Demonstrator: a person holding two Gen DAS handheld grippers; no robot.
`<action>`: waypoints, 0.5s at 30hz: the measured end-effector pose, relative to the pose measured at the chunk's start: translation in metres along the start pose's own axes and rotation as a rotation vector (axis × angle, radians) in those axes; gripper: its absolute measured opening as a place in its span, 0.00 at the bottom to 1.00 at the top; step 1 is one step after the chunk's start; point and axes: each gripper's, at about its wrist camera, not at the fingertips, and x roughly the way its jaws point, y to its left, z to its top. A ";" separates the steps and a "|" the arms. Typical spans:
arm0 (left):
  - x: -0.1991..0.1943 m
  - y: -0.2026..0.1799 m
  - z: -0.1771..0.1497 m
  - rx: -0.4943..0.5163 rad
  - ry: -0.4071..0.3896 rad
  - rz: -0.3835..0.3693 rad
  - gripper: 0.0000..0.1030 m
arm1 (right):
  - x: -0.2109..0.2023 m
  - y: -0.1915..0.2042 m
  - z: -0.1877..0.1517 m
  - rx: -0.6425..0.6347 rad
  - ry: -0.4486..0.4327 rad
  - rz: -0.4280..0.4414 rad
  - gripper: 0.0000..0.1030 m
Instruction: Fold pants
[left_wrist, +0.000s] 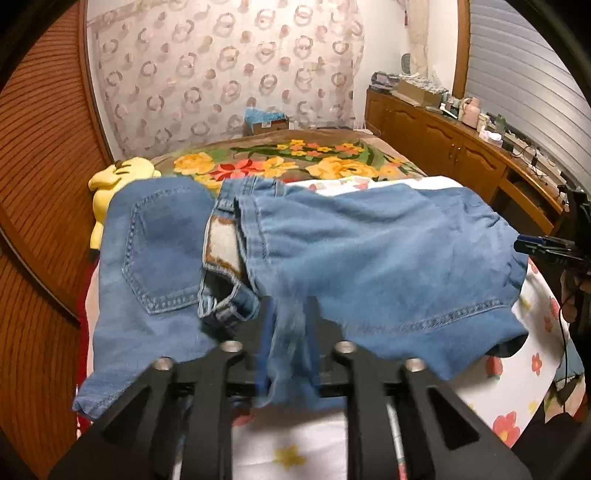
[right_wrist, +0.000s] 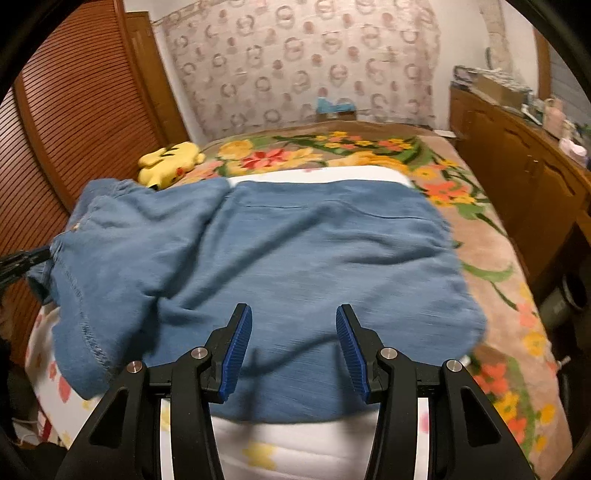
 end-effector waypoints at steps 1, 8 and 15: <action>-0.001 -0.002 0.002 0.006 -0.008 -0.002 0.30 | -0.002 -0.004 -0.001 0.007 -0.002 -0.012 0.48; 0.004 -0.024 0.015 0.027 -0.029 -0.048 0.72 | -0.009 -0.025 -0.008 0.064 -0.012 -0.068 0.48; 0.017 -0.056 0.022 0.041 -0.033 -0.106 0.74 | -0.015 -0.034 -0.015 0.091 -0.010 -0.095 0.48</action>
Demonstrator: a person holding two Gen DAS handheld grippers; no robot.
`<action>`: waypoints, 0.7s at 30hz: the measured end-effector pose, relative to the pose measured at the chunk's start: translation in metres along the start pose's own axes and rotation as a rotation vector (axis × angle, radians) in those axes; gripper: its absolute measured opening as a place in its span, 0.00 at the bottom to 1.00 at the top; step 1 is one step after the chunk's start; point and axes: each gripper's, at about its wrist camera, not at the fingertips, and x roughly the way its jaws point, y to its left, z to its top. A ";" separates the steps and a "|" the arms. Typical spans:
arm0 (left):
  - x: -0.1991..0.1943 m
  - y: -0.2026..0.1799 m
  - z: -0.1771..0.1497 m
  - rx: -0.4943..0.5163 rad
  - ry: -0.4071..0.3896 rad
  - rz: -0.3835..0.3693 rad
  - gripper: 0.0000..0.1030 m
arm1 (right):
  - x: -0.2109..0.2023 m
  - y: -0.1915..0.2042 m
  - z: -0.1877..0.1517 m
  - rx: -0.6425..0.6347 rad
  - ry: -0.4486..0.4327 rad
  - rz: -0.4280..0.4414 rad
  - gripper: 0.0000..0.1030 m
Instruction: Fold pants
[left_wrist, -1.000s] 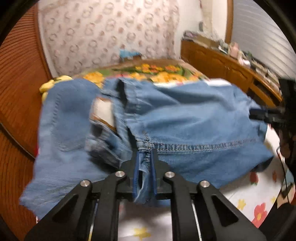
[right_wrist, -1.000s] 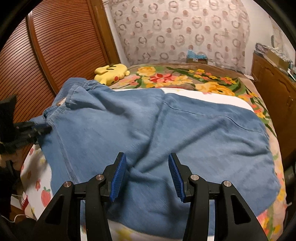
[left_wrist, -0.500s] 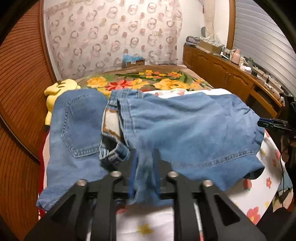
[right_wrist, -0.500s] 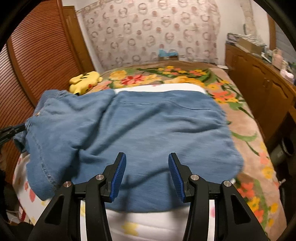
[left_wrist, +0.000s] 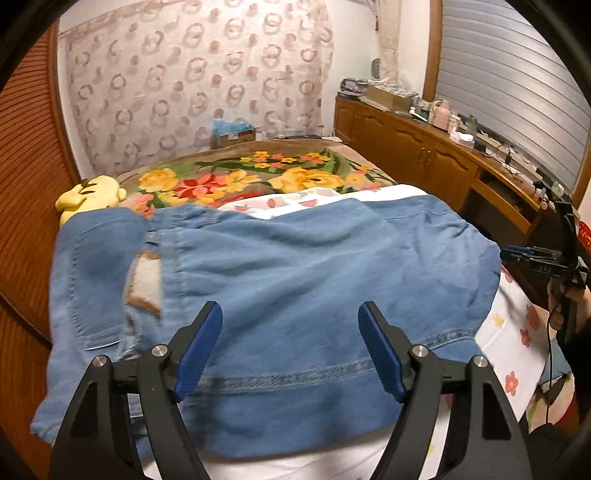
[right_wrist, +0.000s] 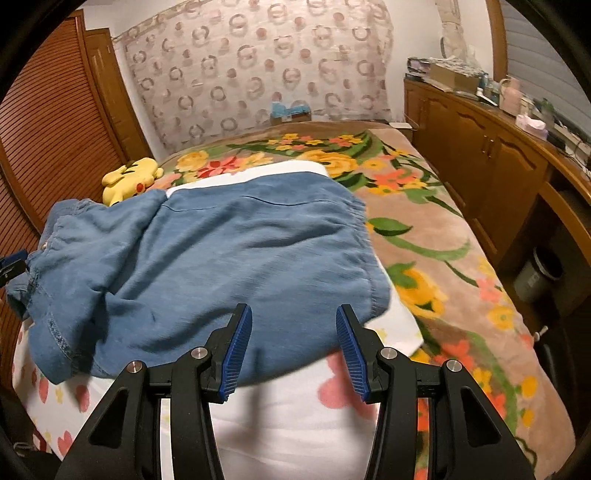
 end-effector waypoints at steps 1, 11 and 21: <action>0.002 -0.004 0.001 0.004 -0.001 -0.005 0.74 | 0.000 0.000 0.000 0.003 0.001 -0.003 0.48; 0.015 -0.035 0.012 0.044 0.004 -0.044 0.75 | 0.001 -0.020 -0.005 0.042 0.008 -0.020 0.51; 0.026 -0.051 0.013 0.057 0.023 -0.070 0.75 | 0.009 -0.025 -0.002 0.059 0.046 -0.016 0.52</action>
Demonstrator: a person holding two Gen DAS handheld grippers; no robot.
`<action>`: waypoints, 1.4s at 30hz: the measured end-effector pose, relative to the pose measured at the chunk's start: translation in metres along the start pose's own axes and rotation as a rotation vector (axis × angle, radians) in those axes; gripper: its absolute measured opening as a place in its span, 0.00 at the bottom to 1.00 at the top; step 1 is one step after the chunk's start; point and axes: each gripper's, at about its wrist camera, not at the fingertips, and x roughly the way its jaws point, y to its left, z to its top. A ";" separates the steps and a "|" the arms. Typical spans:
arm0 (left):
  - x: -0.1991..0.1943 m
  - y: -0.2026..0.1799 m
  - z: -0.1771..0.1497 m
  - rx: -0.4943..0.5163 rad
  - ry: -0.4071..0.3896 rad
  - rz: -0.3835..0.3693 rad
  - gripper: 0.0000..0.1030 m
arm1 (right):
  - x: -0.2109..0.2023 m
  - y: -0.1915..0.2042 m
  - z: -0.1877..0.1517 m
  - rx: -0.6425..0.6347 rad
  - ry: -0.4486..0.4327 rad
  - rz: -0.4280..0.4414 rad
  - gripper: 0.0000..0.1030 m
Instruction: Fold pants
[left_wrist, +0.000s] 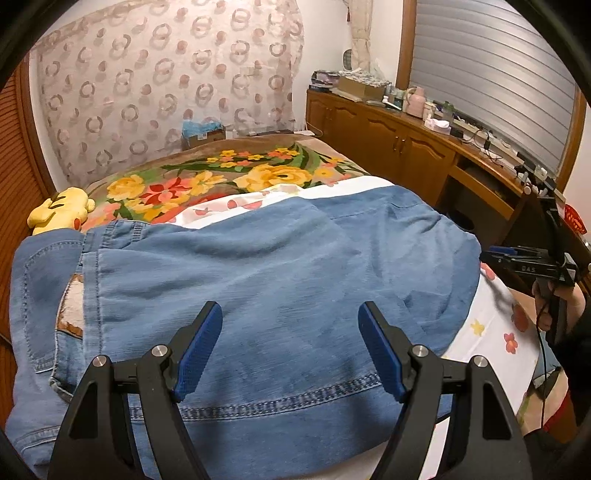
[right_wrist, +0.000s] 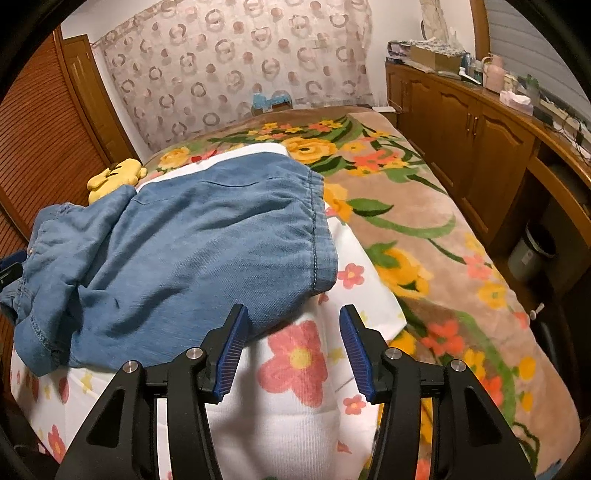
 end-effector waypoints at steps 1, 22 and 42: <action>0.001 -0.001 0.000 0.001 0.003 -0.001 0.75 | 0.001 0.001 0.001 0.001 0.005 -0.001 0.52; -0.003 -0.023 0.006 -0.015 -0.014 0.048 0.75 | 0.005 0.000 0.003 -0.018 0.022 -0.007 0.52; 0.014 -0.032 -0.001 0.006 0.032 0.020 0.75 | 0.019 -0.007 0.014 0.049 0.061 0.038 0.52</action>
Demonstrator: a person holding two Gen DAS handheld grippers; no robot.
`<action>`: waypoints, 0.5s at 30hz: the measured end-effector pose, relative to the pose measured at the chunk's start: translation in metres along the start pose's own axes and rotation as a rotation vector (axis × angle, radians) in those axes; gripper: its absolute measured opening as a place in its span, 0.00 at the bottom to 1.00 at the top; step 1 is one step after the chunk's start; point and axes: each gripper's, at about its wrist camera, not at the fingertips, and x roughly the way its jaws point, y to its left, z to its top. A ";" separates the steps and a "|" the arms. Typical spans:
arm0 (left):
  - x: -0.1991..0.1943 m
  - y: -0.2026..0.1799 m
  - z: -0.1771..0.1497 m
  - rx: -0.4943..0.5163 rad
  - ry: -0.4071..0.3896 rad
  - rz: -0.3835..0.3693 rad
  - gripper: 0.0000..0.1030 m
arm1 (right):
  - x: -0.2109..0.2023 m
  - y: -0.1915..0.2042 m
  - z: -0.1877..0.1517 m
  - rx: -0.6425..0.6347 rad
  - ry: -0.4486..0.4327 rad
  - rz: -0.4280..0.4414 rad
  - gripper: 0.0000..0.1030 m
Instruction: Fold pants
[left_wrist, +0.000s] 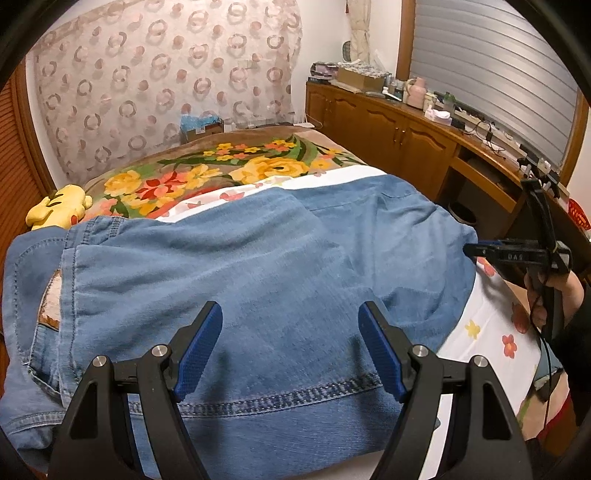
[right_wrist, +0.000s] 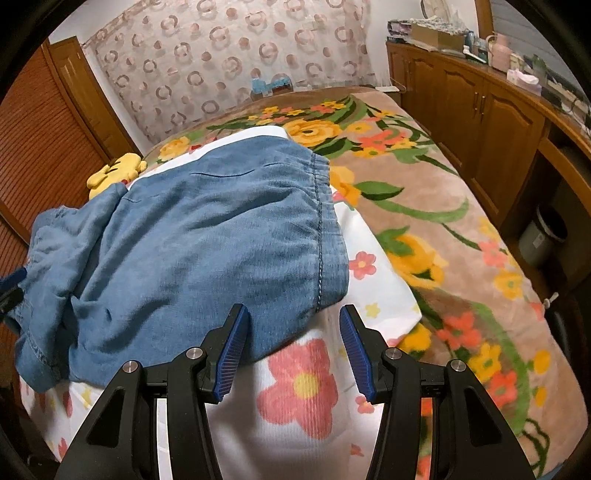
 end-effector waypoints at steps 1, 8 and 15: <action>0.000 0.000 -0.001 0.001 0.003 0.000 0.75 | 0.000 0.001 0.002 0.001 -0.004 0.003 0.52; -0.003 0.003 -0.005 -0.004 0.000 0.012 0.75 | -0.010 0.012 0.004 -0.030 -0.074 0.006 0.09; -0.017 0.017 -0.010 -0.031 -0.029 0.025 0.75 | -0.038 0.035 0.005 -0.083 -0.168 0.032 0.04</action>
